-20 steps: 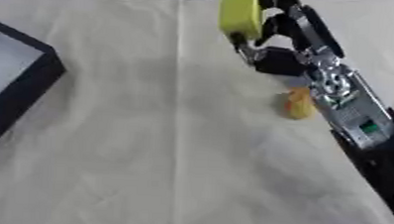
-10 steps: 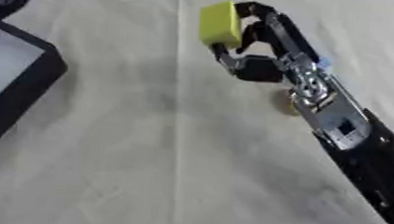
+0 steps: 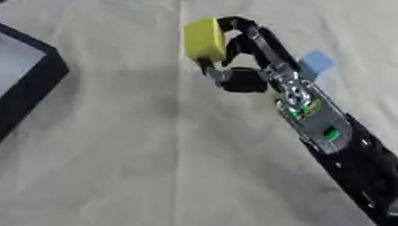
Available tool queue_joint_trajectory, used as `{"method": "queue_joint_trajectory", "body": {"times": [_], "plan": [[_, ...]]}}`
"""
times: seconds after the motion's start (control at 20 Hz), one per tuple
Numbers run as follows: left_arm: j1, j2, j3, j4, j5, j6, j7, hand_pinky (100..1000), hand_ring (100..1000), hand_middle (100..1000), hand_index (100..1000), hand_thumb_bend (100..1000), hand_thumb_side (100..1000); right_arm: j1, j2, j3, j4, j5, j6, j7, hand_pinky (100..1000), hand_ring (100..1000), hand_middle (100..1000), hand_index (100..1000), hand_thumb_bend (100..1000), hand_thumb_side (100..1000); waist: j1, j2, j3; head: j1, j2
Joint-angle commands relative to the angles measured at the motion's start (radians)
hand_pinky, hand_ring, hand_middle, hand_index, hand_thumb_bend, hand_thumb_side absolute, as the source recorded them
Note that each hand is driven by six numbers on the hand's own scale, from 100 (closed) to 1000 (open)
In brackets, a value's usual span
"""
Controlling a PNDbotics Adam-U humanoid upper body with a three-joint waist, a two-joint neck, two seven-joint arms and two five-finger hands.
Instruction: Pick up the objects with one hand, pass them to the other hand, and then place them into the box on the other side of the table.
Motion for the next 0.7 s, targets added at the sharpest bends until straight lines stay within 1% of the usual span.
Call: {"method": "queue_joint_trajectory", "body": {"times": [0.05,0.25,0.7], "plan": [[-0.023,0.006,-0.011,-0.016,-0.055,0.052,-0.018,800,708,637,730,100,566,-0.021,0.000,0.003,-0.033,0.003,-0.006,-0.002,500,409,458,534,208,100,0.013,-0.041,0.002,0.000,0.006],[-0.030,0.006,-0.029,-0.016,-0.139,0.097,-0.051,804,721,653,741,100,540,-0.024,0.008,0.009,-0.052,0.009,0.001,-0.005,500,412,458,534,207,100,0.015,-0.042,0.005,0.002,0.011],[-0.069,0.002,-0.066,-0.016,-0.275,0.151,-0.156,810,737,674,769,100,498,-0.037,0.017,0.027,-0.080,0.022,0.022,-0.010,501,417,458,535,205,100,0.019,-0.045,0.010,0.008,0.016]]}}
